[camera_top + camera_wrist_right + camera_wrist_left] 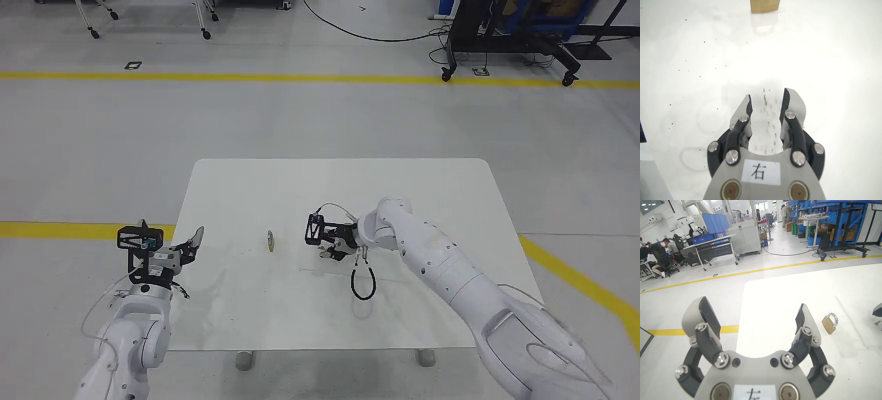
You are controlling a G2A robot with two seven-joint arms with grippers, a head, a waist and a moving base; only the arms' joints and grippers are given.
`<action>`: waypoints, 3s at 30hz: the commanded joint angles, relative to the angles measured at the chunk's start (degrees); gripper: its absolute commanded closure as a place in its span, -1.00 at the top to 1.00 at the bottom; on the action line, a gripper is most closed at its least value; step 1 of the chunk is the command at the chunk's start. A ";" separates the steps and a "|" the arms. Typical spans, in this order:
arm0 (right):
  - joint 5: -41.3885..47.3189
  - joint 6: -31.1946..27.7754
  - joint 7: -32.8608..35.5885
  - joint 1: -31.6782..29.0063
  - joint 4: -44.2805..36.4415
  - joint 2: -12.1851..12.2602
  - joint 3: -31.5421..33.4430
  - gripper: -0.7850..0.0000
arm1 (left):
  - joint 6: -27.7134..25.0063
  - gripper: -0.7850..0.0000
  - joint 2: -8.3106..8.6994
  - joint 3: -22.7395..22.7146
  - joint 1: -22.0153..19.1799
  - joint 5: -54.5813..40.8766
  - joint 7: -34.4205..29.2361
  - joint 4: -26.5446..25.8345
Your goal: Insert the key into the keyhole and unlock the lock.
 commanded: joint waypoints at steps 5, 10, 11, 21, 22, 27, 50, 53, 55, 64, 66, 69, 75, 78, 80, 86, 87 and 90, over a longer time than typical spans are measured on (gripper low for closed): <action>-0.44 -0.04 -1.39 1.12 2.03 -1.27 -1.85 -1.00 | 0.00 1.00 0.00 0.00 0.00 0.00 0.00 0.00; -1.84 -0.05 -4.51 1.45 2.86 -1.54 -2.17 -1.00 | 0.00 1.00 0.00 0.00 0.00 0.00 0.00 0.00; -2.18 -0.16 -5.19 1.46 2.94 -1.49 -2.12 -1.00 | 0.00 1.00 0.00 0.00 0.00 0.00 0.00 0.00; -9.76 -1.25 -18.54 -1.22 -0.92 1.43 1.11 -1.00 | 0.00 1.00 0.00 0.00 0.00 0.00 0.00 0.00; -10.80 -1.68 -20.74 -1.78 -1.52 2.00 1.81 -1.00 | 0.00 1.00 0.00 0.00 0.00 0.00 0.00 0.00; -12.92 -3.84 -30.60 -4.03 -3.07 4.24 5.38 -1.00 | 0.00 1.00 0.00 0.00 0.00 0.00 0.00 0.00; -19.66 -2.57 -49.11 -7.63 -4.16 6.43 8.15 -1.00 | -18.94 1.00 0.93 0.36 -4.46 -7.12 -16.99 -11.50; -24.72 -0.90 -55.86 -8.26 -3.44 6.95 7.46 -1.00 | -18.38 1.00 0.75 3.93 -6.58 -6.32 -20.61 -13.58; -26.59 0.26 -60.27 -8.60 -2.48 7.17 7.19 -1.00 | -18.02 1.00 0.66 6.10 -8.93 -5.75 -24.31 -14.29; -32.90 2.94 -73.89 -8.47 2.19 7.63 5.23 -1.00 | -17.13 1.00 -0.17 17.39 -20.00 -0.27 -37.97 -12.59; -33.37 3.30 -75.29 -8.01 3.20 7.54 4.89 -1.00 | -16.23 1.00 -0.53 19.90 -22.75 0.29 -40.51 -10.66; -33.75 3.54 -77.34 -6.95 5.38 7.28 4.36 -1.00 | -13.17 1.00 -1.27 24.46 -27.38 4.83 -43.62 -7.06; -35.07 4.35 -81.04 -5.64 8.21 6.37 2.24 -1.00 | -10.22 1.00 -3.21 32.90 -34.86 7.05 -47.19 1.55; -35.40 4.95 -82.45 -5.22 9.72 5.94 1.39 -1.00 | -9.61 1.00 -4.11 35.55 -37.37 6.03 -48.18 5.08; -35.54 4.96 -83.20 -4.92 10.72 5.67 0.88 -1.00 | -9.45 1.00 -4.65 36.88 -38.59 4.68 -48.92 7.38; -35.41 4.83 -85.28 -3.91 13.91 4.88 -0.31 -1.00 | -8.35 1.00 -6.16 39.63 -41.85 0.45 -49.97 14.58; -35.31 4.72 -85.90 -3.72 14.53 4.77 -0.46 -1.00 | -8.07 1.00 -6.38 40.23 -42.27 0.72 -49.82 15.78; -34.94 4.52 -87.51 -3.12 16.72 4.40 -0.84 -1.00 | -7.17 1.00 -7.05 41.93 -43.27 1.59 -49.31 19.09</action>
